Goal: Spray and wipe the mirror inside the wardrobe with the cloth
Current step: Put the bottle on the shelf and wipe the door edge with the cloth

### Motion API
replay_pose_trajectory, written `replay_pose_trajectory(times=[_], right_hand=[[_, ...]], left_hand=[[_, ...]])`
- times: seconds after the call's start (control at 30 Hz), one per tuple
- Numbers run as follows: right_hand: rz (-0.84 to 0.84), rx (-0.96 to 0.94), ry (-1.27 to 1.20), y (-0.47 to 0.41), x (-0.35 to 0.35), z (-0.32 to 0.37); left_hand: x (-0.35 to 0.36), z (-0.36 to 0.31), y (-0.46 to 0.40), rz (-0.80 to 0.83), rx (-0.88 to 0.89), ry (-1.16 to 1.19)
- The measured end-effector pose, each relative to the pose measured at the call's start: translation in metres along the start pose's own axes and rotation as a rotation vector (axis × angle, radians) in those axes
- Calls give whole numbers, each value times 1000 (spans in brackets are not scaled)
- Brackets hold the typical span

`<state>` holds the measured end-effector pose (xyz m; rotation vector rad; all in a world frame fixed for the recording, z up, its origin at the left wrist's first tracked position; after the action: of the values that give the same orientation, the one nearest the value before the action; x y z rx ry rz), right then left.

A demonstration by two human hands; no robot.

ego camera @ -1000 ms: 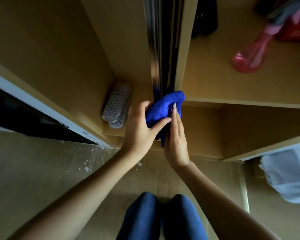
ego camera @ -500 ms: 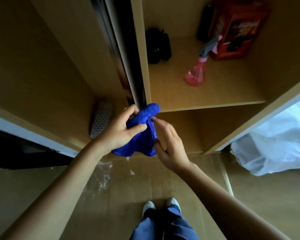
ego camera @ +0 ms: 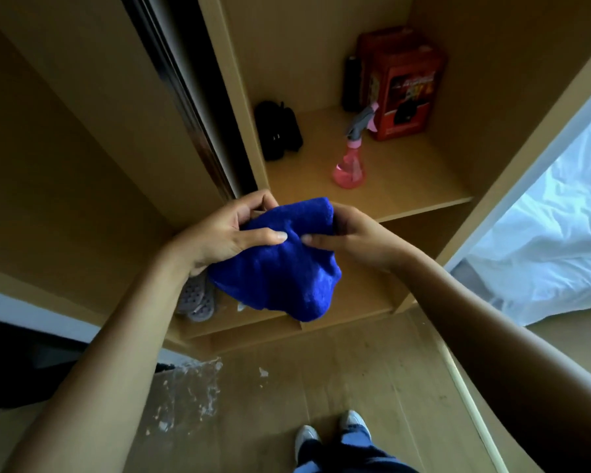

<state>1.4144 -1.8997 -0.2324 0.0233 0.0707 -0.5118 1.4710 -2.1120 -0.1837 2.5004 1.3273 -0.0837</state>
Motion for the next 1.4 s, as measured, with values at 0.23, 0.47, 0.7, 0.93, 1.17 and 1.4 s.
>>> replay_pose_trajectory(times=[0.23,0.47,0.7,0.93,1.17,1.4], right_hand=[[0,33,99,16,-17,30],[114,96,-85,36,-31,44],[-164,99,-579,49,-42,30],[-238,438,-754,75,-61,-11],[-271,534,-704,93,-52,-44],[-172,548,-501,103,-41,-51]], left_hand=[[-8,3,-14,7,-137,16],[5,49,-19,40,-190,602],[69,88,-50,-201,-17,1377],[79,83,-57,-133,-68,1031],[77,80,-65,-84,-242,789],[80,81,-67,21,-311,652]])
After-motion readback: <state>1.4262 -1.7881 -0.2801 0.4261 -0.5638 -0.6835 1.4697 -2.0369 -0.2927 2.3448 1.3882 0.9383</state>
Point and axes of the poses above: each hand's wrist, its own y-axis away from the middle knuckle, its own x-axis out of the palm, z = x × y, the point moved 1 cm from there along -y, towards the middle knuckle, and after that the axes turned 13 degrees about z, right-handed, at the moved point
